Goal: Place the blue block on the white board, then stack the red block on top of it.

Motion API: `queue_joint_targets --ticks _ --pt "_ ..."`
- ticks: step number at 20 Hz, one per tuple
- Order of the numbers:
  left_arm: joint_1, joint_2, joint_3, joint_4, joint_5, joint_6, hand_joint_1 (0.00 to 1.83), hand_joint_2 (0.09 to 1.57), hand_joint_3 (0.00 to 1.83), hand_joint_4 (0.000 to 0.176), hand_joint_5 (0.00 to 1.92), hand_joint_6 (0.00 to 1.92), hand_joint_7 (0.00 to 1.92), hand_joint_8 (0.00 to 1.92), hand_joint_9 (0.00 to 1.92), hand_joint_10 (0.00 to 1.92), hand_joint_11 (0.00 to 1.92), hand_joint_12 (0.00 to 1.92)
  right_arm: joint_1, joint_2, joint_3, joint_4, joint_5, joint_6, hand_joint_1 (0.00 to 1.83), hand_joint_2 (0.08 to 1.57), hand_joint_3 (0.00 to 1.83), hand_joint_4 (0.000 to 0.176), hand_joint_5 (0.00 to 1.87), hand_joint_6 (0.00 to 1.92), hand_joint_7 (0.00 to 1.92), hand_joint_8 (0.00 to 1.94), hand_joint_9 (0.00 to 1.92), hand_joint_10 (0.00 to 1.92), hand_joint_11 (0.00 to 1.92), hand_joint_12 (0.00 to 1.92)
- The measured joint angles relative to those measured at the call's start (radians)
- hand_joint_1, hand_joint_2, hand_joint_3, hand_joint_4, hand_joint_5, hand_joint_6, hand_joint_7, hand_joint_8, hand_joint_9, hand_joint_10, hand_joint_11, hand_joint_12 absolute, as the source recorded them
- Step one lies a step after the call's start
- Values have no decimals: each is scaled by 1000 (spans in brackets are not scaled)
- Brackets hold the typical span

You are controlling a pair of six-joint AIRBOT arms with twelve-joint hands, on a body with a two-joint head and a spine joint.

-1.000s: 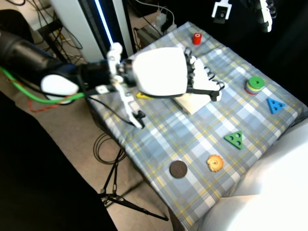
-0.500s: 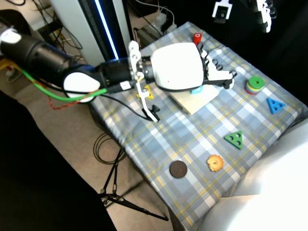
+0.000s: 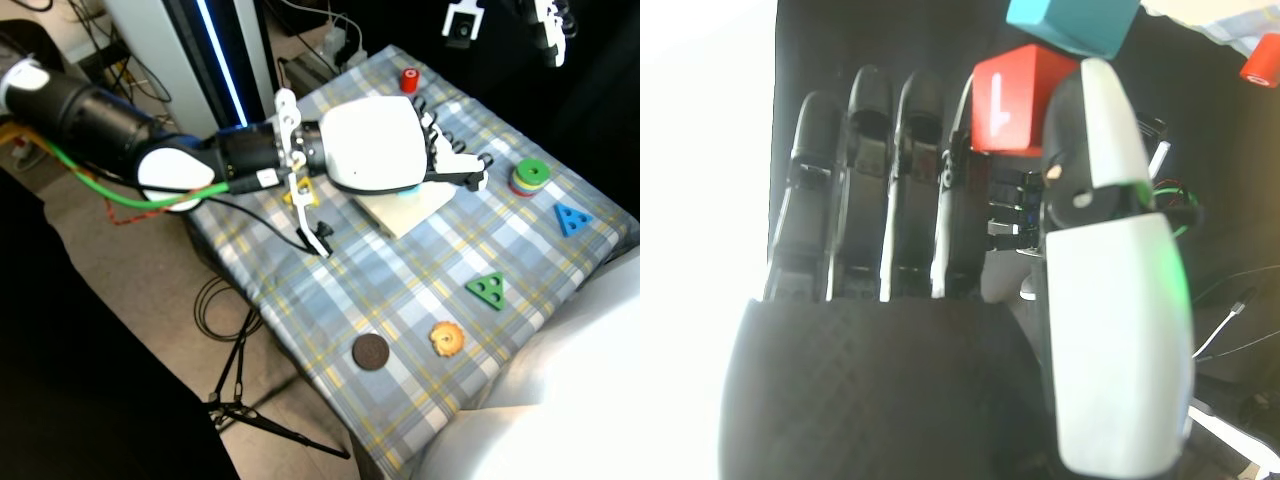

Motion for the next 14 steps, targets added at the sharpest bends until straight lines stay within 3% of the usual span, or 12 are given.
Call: queue_joint_targets --ticks 1,6,7,8,9,11,14 --pt "0 0 0 1 0 0 0 1263 0 132 308 0 275 1 168 3 0 407 0 0 0 0 -2 0 1143 1090 0 0 1029 896 778 0 622 0 162 767" --pt "0 0 0 1 0 0 0 1256 0 141 311 2 277 2 171 3 0 413 0 -2 2 -10 -5 0 1101 1099 1 0 1009 931 754 0 629 2 172 802" --pt "0 0 0 1 0 0 0 1256 0 143 310 0 276 0 165 0 0 391 0 -3 2 -10 -5 0 1063 1111 1 59 976 982 749 0 650 5 188 847" --pt "0 0 1 2 0 0 0 1260 0 135 308 0 275 0 165 0 0 394 0 -4 2 -11 -5 0 1055 1115 1 71 966 998 747 0 657 5 193 867" --pt "0 0 1 2 0 0 0 1258 0 139 309 0 277 1 166 1 0 411 0 -5 2 -12 -5 0 1047 1118 0 86 958 1011 738 0 655 2 171 906" --pt "0 0 1 2 0 0 0 1261 1 136 310 1 279 1 168 1 0 416 0 -5 2 -12 -5 1 1040 1118 0 101 956 1013 734 0 663 3 166 951" --pt "0 -1 1 2 1 0 0 1261 1 131 315 1 281 1 173 2 0 441 0 -5 2 -12 -5 2 1041 1117 0 101 959 1009 730 0 667 3 162 980"
